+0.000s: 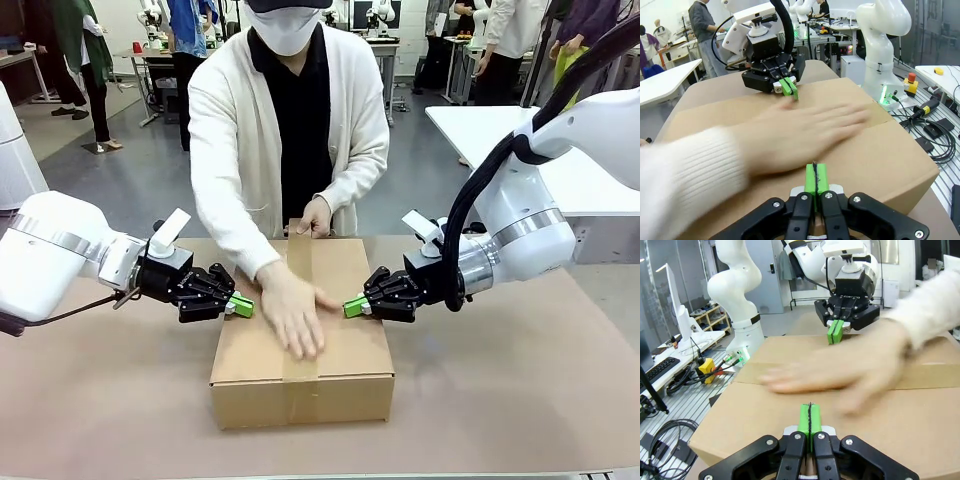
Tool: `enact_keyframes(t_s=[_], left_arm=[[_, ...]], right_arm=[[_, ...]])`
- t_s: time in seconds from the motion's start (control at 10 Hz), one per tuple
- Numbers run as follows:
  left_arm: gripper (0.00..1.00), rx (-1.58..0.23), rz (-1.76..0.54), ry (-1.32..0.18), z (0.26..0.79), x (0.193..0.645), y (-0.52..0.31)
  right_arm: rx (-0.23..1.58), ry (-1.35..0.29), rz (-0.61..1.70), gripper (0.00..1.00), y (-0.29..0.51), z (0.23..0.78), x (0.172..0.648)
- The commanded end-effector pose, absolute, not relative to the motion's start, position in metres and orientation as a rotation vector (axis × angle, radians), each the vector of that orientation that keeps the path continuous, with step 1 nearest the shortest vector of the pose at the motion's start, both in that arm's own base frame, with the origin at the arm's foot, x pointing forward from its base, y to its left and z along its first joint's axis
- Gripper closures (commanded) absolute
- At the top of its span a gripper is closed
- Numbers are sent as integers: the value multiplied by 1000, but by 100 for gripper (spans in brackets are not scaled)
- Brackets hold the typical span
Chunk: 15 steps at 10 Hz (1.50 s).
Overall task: Wrap the clocks to prevent damage.
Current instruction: After the human seals the box with tape, release both hands from the side flaps of the Package Box.
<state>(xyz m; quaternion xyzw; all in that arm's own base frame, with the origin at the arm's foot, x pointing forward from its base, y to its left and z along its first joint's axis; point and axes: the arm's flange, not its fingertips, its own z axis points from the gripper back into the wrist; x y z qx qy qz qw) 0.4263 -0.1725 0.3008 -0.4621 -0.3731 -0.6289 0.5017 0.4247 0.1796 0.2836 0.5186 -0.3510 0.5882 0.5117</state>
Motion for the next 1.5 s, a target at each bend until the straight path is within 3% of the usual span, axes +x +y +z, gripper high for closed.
enact_keyframes(t_s=[0.0,1.4], left_arm=[[100,-1107,-1524,-899,299,426,-173],[100,-1107,-1524,-899,299,426,-173]], right_arm=[[1235,-837,1412,99,180,279,424],[1235,-837,1412,99,180,279,424]])
